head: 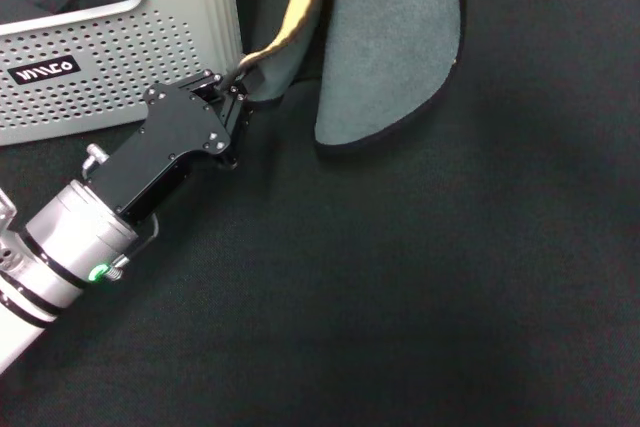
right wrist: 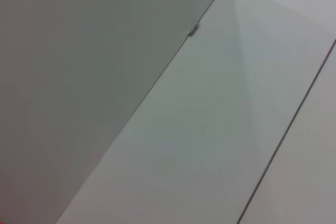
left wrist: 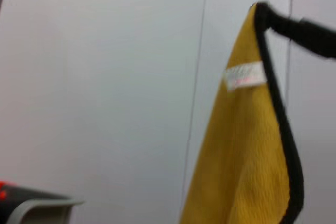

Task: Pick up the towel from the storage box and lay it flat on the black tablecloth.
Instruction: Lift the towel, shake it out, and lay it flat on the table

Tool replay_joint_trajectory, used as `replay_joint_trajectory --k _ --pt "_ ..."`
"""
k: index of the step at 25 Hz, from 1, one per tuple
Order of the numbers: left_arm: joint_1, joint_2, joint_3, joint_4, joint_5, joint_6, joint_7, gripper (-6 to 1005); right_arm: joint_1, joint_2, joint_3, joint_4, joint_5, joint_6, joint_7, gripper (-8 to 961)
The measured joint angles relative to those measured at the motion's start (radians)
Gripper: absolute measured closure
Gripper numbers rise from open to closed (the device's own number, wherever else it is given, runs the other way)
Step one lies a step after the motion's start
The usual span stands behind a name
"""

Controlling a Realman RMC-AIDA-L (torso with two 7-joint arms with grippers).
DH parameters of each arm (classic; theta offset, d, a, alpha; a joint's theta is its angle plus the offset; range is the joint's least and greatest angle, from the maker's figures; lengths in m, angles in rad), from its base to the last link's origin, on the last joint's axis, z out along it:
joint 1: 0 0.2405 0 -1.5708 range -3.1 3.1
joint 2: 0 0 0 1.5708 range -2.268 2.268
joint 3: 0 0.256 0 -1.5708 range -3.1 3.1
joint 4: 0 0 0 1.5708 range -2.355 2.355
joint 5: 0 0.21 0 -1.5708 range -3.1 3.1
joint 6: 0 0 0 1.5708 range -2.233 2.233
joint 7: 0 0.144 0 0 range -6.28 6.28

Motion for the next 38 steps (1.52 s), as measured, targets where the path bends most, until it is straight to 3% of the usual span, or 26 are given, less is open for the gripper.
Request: replay_joint_trajectory --k 8,12,22,26,31,38 --pt "0.018 0.011 0.059 0.038 0.001 0.116 -0.108 983 -0.095 -0.026 -0.063 -0.069 -0.011 -0.049 0.050 935" --pt "0.059 0.028 0.106 0.163 0.043 0.127 -0.221 982 -0.176 -0.035 -0.085 -0.125 -0.068 -0.061 0.109 935" --pt "0.235 0.082 0.105 0.489 0.192 0.139 -0.492 983 -0.374 -0.033 -0.127 -0.209 -0.229 0.004 0.246 935" --pt "0.327 0.098 0.102 0.619 0.219 0.162 -0.583 983 -0.506 -0.019 -0.089 -0.242 -0.363 0.170 0.393 935" --pt "0.387 0.094 0.091 0.749 0.276 0.192 -0.695 985 -0.677 0.002 -0.009 -0.315 -0.504 0.392 0.536 935" --pt "0.427 0.089 0.082 0.828 0.326 0.240 -0.849 985 -0.721 0.005 0.202 -0.325 -0.565 0.766 0.791 935"
